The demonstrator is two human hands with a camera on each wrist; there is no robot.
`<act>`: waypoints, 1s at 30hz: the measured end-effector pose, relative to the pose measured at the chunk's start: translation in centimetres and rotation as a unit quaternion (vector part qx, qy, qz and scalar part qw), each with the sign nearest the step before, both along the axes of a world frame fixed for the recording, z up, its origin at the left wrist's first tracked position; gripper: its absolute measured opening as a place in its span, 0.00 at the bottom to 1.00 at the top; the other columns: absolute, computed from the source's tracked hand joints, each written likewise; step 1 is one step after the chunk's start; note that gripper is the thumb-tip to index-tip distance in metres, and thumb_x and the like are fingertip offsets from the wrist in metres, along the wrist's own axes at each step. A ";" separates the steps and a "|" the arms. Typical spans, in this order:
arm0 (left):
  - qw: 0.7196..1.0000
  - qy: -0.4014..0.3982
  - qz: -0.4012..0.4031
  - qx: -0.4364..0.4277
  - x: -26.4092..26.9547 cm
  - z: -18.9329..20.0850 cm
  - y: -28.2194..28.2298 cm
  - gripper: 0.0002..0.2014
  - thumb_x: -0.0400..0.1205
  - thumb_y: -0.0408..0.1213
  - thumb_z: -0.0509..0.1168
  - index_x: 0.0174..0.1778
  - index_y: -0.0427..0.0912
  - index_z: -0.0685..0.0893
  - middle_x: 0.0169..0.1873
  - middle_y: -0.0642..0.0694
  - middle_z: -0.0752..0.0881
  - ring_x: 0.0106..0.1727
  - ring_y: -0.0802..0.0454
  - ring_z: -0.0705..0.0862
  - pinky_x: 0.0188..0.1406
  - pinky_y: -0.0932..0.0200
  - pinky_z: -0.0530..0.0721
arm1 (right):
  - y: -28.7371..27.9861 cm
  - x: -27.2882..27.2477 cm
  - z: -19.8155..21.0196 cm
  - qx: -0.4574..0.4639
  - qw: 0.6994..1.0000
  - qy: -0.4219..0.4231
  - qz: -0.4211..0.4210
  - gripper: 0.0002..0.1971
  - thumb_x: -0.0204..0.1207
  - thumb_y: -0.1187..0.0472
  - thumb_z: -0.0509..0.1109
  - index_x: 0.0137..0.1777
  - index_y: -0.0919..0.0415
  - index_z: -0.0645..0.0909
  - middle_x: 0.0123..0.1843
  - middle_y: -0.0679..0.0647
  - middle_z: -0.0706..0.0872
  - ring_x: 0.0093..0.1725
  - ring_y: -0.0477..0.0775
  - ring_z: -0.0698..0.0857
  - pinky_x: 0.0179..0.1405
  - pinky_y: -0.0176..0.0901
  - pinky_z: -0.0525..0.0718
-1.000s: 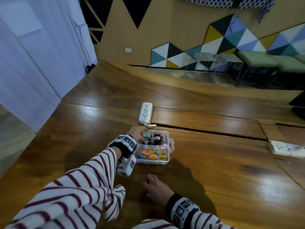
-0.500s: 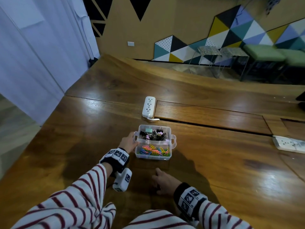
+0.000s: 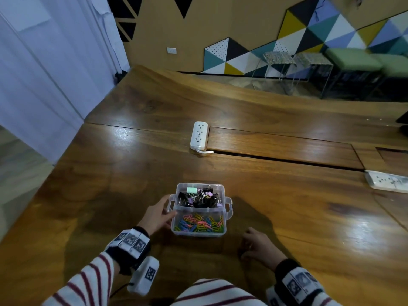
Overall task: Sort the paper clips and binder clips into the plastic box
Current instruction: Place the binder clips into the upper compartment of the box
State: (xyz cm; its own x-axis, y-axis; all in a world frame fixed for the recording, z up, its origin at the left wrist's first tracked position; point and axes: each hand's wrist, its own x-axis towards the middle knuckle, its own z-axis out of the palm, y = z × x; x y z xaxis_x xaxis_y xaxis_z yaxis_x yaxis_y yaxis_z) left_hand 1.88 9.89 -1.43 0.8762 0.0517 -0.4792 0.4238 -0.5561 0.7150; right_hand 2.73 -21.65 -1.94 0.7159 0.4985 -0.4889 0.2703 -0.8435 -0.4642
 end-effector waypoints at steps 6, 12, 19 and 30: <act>0.999 0.018 0.001 -0.041 -2.4 0.3 0.4 0.27 0.80 0.40 0.63 0.74 0.54 0.62 0.46 0.55 0.80 0.45 0.56 0.86 0.44 0.60 0.87 | -0.6 1.2 3.3 0.057 0.992 -0.036 -0.107 0.13 0.68 0.61 0.76 0.37 0.48 0.72 0.46 0.47 0.76 0.44 0.45 0.79 0.37 0.25 0.76; 0.996 -0.003 -0.005 -0.091 -5.0 0.2 -0.3 0.25 0.81 0.39 0.63 0.73 0.55 0.63 0.54 0.46 0.84 0.48 0.54 0.87 0.44 0.57 0.90 | 5.2 3.2 5.3 0.194 0.971 -0.056 -0.126 0.08 0.69 0.66 0.74 0.43 0.57 0.78 0.46 0.46 0.75 0.42 0.40 0.80 0.39 0.18 0.78; 0.997 0.009 -0.011 -0.082 -5.5 -0.3 -0.3 0.26 0.81 0.40 0.63 0.73 0.57 0.62 0.56 0.40 0.83 0.47 0.50 0.88 0.41 0.54 0.90 | 10.4 3.5 3.4 0.125 0.989 -0.079 -0.008 0.05 0.75 0.68 0.66 0.49 0.61 0.80 0.56 0.55 0.80 0.55 0.53 0.80 0.54 0.44 0.81; 0.995 0.025 -0.023 -0.089 -5.3 0.1 -0.3 0.28 0.81 0.38 0.62 0.75 0.56 0.60 0.55 0.43 0.83 0.50 0.53 0.87 0.41 0.59 0.89 | 9.2 1.3 2.2 -0.003 0.995 -0.071 0.068 0.07 0.77 0.59 0.64 0.50 0.57 0.82 0.59 0.54 0.78 0.63 0.54 0.72 0.58 0.48 0.80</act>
